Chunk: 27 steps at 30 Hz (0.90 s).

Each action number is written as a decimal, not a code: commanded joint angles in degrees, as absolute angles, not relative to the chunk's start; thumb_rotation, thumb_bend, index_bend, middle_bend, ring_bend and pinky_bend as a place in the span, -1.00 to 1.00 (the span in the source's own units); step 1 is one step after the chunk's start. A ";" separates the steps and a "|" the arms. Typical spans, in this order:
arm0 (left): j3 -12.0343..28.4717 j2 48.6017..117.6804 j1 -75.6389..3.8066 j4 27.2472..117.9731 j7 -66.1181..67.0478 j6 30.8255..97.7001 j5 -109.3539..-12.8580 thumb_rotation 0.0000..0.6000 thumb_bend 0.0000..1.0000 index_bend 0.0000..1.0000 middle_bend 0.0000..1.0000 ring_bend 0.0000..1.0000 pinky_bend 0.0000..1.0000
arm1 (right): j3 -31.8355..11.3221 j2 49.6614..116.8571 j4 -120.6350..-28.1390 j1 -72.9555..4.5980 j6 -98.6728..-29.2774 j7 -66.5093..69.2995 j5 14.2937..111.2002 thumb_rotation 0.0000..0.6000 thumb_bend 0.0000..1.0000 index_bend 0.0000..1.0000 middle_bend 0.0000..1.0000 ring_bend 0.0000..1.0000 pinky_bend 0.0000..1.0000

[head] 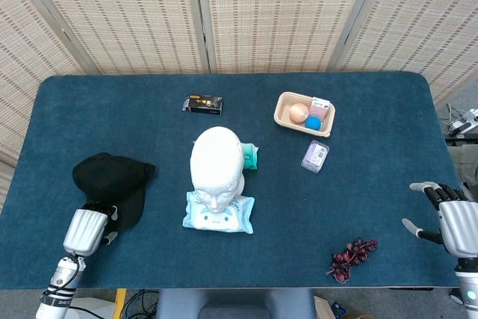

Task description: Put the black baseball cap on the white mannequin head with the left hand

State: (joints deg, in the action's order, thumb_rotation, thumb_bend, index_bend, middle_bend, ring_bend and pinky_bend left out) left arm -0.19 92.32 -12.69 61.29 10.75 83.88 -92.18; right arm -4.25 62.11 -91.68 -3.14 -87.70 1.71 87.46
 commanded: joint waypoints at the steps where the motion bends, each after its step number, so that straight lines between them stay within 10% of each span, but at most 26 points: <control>1: -0.01 92.91 -12.57 60.23 9.90 84.54 -92.38 1.00 -0.95 0.00 0.18 -0.12 0.02 | -4.24 62.12 -91.68 -3.14 -87.71 1.70 87.47 1.00 -0.81 -0.35 -0.29 -0.38 -0.23; 27: 0.83 95.06 -12.28 54.28 2.45 90.68 -93.87 1.00 -0.95 0.05 -0.15 -0.30 0.00 | -4.21 62.11 -91.76 -3.15 -87.68 1.66 87.51 1.00 -0.81 -0.35 -0.29 -0.38 -0.23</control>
State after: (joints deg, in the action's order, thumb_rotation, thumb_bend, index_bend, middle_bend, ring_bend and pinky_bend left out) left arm 0.79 94.99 -12.29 54.40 2.56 90.59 -93.88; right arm -4.21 62.11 -91.76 -3.15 -87.69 1.66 87.51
